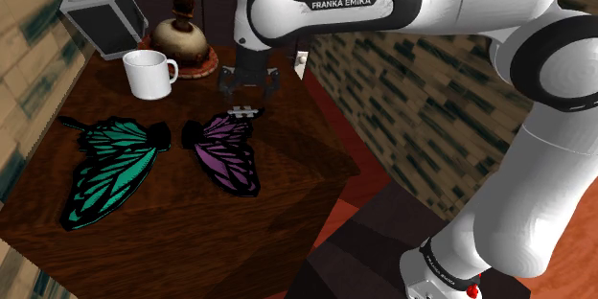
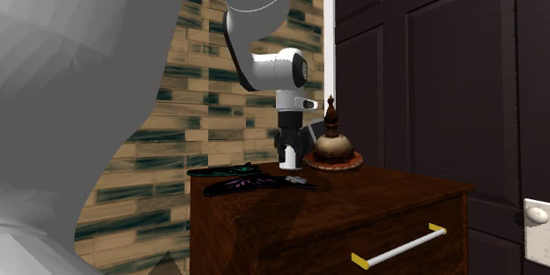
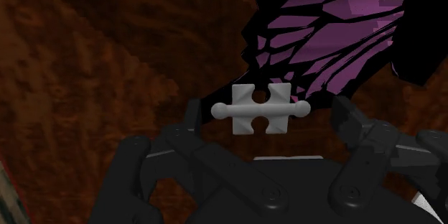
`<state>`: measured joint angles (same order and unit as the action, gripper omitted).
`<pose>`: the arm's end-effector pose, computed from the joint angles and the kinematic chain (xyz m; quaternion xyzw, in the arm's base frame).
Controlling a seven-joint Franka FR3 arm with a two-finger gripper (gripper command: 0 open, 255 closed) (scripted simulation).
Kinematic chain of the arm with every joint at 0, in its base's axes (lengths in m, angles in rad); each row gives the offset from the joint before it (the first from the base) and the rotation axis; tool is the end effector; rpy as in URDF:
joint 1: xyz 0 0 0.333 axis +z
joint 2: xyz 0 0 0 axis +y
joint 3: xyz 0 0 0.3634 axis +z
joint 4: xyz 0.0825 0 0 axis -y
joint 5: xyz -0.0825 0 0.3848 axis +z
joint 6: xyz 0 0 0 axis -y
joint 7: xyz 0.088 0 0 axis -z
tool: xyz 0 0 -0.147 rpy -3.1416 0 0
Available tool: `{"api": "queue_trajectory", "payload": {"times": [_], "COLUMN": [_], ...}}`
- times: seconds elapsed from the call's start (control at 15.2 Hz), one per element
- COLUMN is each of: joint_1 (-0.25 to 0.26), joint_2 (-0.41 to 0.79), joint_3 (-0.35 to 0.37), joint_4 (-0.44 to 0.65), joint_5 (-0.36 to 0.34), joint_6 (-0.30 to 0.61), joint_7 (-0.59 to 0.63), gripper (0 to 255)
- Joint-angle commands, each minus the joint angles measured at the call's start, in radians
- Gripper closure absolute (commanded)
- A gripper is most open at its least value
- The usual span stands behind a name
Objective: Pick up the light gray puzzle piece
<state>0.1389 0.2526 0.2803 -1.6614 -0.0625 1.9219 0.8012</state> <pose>0.6013 0.2440 0.4717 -0.9829 0.1840 -0.0045 0.0094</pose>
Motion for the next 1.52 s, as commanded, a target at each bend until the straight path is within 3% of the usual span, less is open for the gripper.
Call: {"api": "queue_trajectory", "payload": {"times": [0.0, 0.46, 0.53, 1.12, 1.45], "joint_1": [0.004, 0.005, 0.005, 0.005, 0.004], "joint_2": [0.016, 0.033, 0.032, 0.033, 0.017], "joint_3": [0.000, -0.002, -0.002, -0.002, 0.000], "joint_4": [-0.005, -0.057, -0.059, -0.057, -0.011], "joint_5": [-0.004, -0.010, -0.010, -0.010, -0.005], "joint_6": [0.020, 0.089, 0.090, 0.089, 0.028], "joint_7": [0.009, 0.013, 0.013, 0.013, 0.009], "gripper": [0, 0, 255, 255, 255]}}
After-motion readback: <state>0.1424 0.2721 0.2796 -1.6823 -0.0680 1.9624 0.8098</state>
